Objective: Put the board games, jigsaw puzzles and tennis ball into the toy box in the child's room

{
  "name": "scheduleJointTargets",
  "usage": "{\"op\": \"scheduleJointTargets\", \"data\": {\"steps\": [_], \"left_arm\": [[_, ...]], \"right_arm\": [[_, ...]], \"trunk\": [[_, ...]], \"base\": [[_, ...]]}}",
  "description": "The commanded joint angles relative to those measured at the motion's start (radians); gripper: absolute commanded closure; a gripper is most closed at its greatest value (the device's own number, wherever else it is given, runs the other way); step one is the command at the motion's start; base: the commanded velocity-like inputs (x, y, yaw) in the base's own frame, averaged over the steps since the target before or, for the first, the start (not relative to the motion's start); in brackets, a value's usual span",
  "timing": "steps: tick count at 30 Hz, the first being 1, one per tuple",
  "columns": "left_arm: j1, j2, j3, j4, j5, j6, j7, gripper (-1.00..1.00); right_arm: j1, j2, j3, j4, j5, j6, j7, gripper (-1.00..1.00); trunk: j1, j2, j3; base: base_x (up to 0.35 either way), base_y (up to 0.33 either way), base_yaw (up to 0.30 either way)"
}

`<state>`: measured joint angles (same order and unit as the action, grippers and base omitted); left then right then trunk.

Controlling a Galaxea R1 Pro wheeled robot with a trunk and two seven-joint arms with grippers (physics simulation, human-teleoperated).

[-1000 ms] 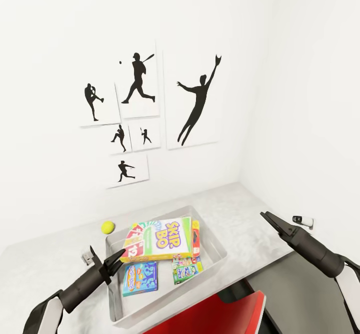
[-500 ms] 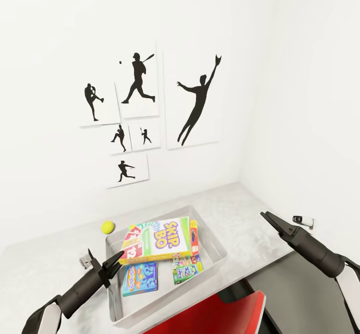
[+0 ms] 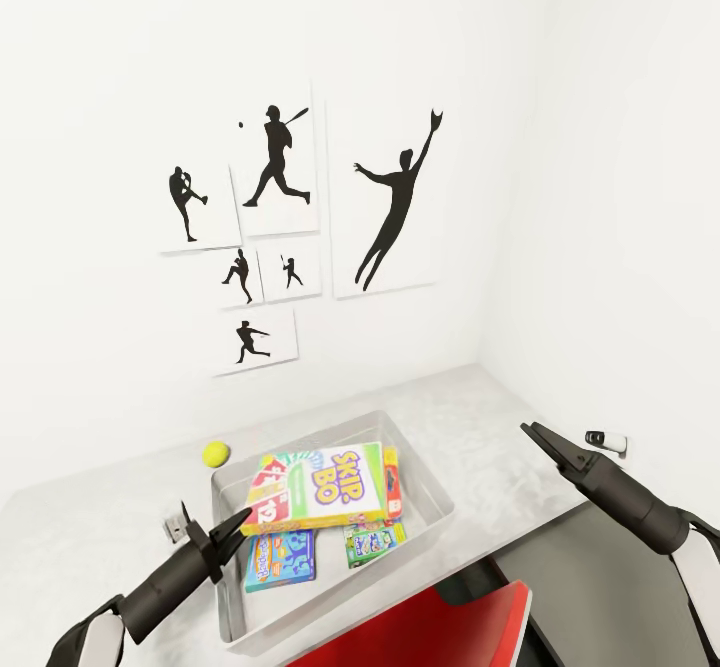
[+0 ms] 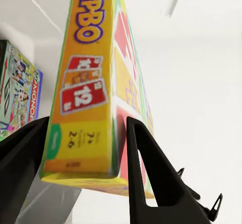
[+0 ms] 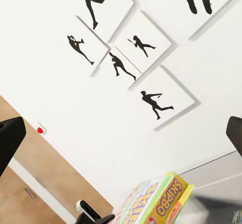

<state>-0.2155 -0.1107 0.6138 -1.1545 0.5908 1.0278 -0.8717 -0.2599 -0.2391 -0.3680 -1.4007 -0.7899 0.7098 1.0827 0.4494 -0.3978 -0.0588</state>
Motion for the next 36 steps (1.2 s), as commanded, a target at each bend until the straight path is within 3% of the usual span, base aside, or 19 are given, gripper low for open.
{"op": "scheduleJointTargets", "data": {"steps": [1, 14, 15, 36], "left_arm": [[-0.001, -0.002, 0.003, -0.003, -0.004, 0.004, -0.001, 1.00], [0.002, -0.003, 0.037, -0.022, -0.001, 0.007, 0.007, 1.00], [0.002, -0.003, 0.037, -0.023, -0.001, 0.007, 0.007, -1.00], [0.007, -0.011, 0.038, -0.068, 0.001, 0.016, 0.007, -1.00]], "right_arm": [[-0.001, 0.000, 0.000, 0.000, -0.005, 0.007, 0.000, -1.00], [-0.001, 0.000, 0.000, 0.000, -0.005, 0.007, 0.000, -1.00], [-0.001, -0.001, 0.000, 0.000, -0.005, 0.007, 0.000, -1.00], [-0.001, 0.000, 0.000, 0.000, -0.005, 0.007, 0.000, -1.00]], "trunk": [[0.001, -0.002, -0.002], [0.001, -0.002, -0.002], [0.001, -0.002, -0.002], [0.001, -0.002, -0.002]], "base": [[0.000, 0.000, 0.000], [0.000, 0.000, 0.000], [0.000, 0.000, 0.000], [0.000, 0.000, 0.000]]}}
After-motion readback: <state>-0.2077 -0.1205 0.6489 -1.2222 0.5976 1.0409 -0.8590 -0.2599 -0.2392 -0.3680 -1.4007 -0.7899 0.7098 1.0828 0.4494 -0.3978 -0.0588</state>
